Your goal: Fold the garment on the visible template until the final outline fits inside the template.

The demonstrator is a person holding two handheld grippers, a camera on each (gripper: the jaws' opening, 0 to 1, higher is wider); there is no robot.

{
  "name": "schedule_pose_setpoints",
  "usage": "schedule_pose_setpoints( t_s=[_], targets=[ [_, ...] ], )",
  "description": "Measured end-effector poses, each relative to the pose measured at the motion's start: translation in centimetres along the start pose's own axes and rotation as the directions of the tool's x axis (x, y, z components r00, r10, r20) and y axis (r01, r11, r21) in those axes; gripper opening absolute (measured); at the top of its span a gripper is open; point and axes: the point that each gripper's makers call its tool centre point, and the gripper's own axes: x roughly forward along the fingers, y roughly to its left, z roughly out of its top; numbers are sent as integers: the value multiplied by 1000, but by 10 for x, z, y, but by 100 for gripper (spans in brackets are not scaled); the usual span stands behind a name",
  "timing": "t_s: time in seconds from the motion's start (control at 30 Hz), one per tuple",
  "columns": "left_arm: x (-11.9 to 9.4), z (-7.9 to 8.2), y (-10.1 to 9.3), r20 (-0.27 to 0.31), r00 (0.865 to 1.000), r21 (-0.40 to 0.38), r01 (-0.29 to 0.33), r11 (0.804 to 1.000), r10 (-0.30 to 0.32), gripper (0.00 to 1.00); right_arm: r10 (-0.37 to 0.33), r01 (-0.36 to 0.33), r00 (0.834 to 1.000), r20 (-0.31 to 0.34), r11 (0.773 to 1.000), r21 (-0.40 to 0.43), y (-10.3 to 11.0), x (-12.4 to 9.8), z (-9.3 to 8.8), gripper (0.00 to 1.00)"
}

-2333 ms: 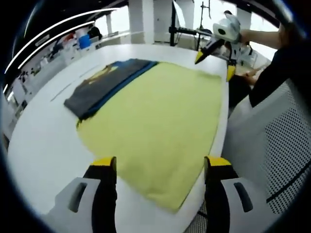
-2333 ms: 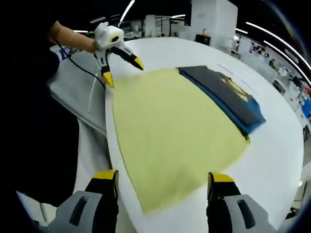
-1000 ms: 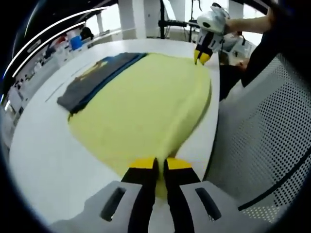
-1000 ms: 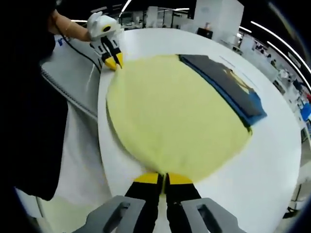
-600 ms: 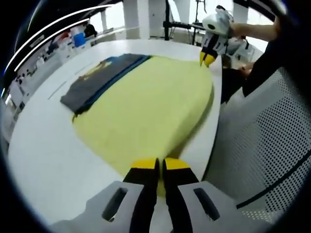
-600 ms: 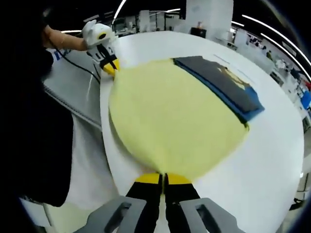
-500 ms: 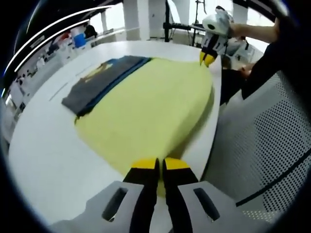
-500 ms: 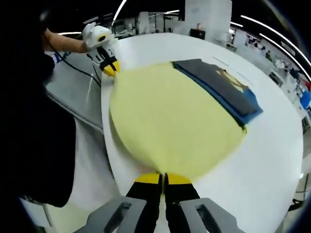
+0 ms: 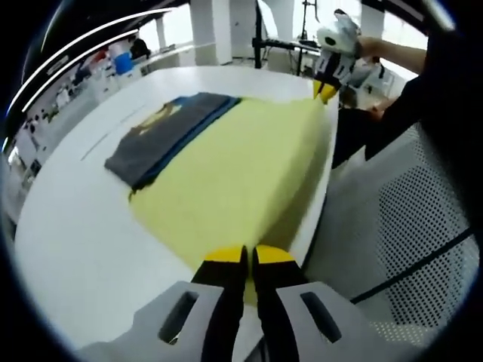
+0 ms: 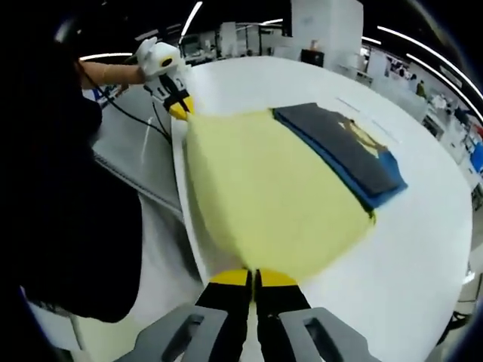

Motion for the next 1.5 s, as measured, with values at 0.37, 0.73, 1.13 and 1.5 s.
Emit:
schedule_pose_setpoints(
  t_s=[0.37, 0.73, 1.13, 1.5],
  targets=[
    [-15, 4, -20, -35, 998, 75, 55, 996, -52, 1, 36, -36, 999, 1, 999, -14, 11, -22, 9, 0],
    [-37, 21, -19, -3, 997, 48, 76, 996, -76, 1, 44, -43, 999, 28, 998, -49, 10, -40, 23, 0],
    [-46, 58, 13, 51, 999, 95, 8, 995, -13, 1, -61, 68, 996, 66, 992, -109, -21, -53, 55, 0],
    [-43, 92, 51, 117, 988, 58, -103, 993, 96, 1, -218, 226, 970, 108, 971, -74, -66, -56, 76, 0]
  ],
)
